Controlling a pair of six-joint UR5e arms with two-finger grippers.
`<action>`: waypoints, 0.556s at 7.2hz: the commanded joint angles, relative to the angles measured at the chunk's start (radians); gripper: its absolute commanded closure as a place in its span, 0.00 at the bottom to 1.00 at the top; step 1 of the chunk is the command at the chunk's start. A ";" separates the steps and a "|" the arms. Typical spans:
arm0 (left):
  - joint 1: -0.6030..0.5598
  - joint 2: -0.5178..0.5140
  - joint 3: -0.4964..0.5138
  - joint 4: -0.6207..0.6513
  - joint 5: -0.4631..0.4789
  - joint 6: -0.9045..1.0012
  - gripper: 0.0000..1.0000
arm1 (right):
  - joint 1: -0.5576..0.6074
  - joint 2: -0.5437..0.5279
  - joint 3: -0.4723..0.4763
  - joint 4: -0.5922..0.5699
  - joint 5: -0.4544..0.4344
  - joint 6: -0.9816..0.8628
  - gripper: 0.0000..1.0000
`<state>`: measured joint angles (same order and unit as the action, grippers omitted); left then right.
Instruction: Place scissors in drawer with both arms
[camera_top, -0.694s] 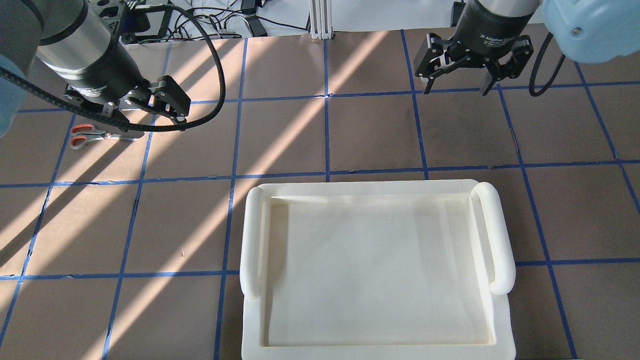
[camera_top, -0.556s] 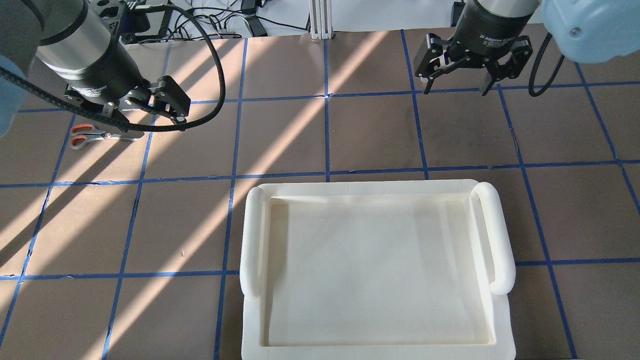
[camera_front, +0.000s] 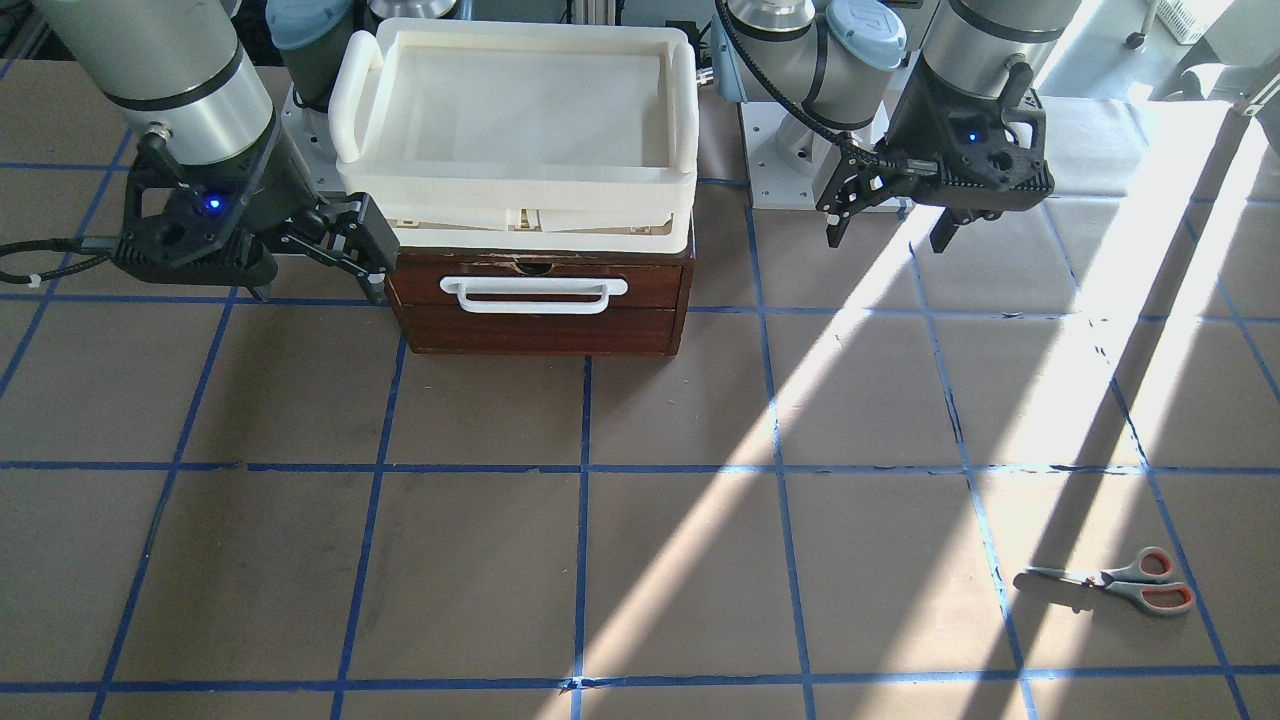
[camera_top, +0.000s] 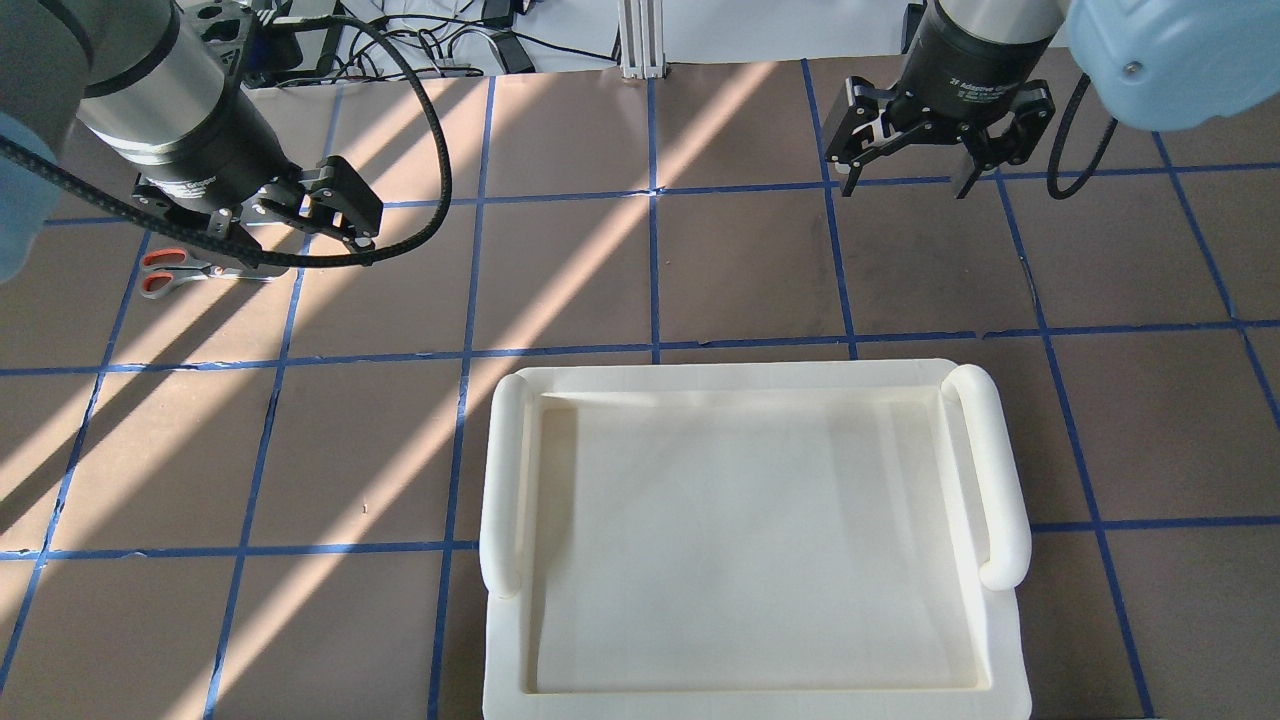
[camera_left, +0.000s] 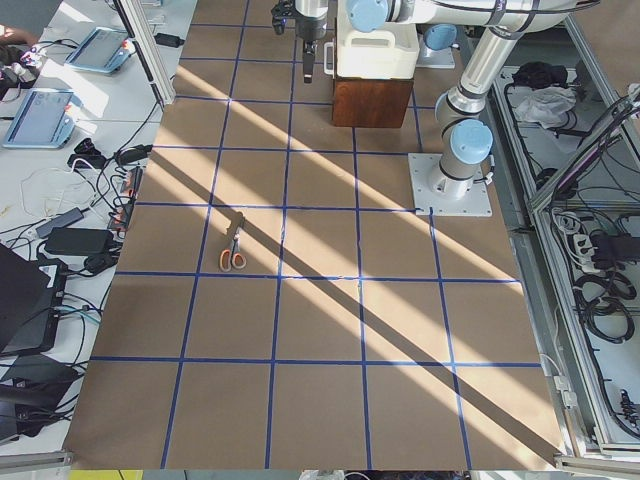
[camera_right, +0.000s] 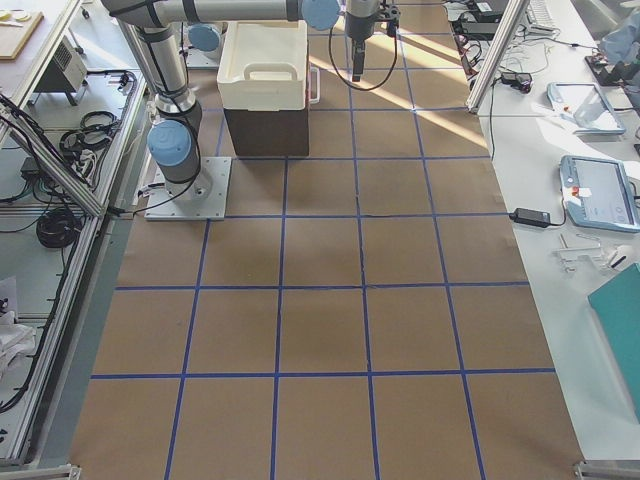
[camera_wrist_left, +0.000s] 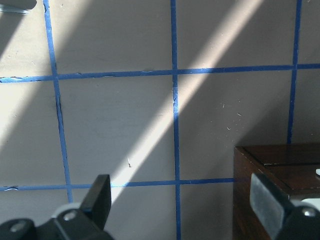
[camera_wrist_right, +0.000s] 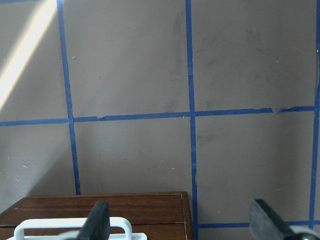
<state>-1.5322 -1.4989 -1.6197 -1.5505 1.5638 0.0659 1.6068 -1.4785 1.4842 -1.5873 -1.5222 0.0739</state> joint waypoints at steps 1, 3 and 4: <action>0.036 -0.004 0.004 0.012 -0.002 0.103 0.00 | 0.074 0.045 0.004 0.003 -0.003 0.006 0.00; 0.211 -0.011 0.011 0.010 -0.016 0.394 0.00 | 0.160 0.140 0.019 -0.014 -0.003 -0.012 0.00; 0.292 -0.027 0.012 0.013 -0.033 0.534 0.00 | 0.182 0.156 0.018 -0.013 0.003 -0.037 0.00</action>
<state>-1.3410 -1.5121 -1.6099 -1.5392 1.5474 0.4319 1.7531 -1.3551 1.5011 -1.5957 -1.5233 0.0615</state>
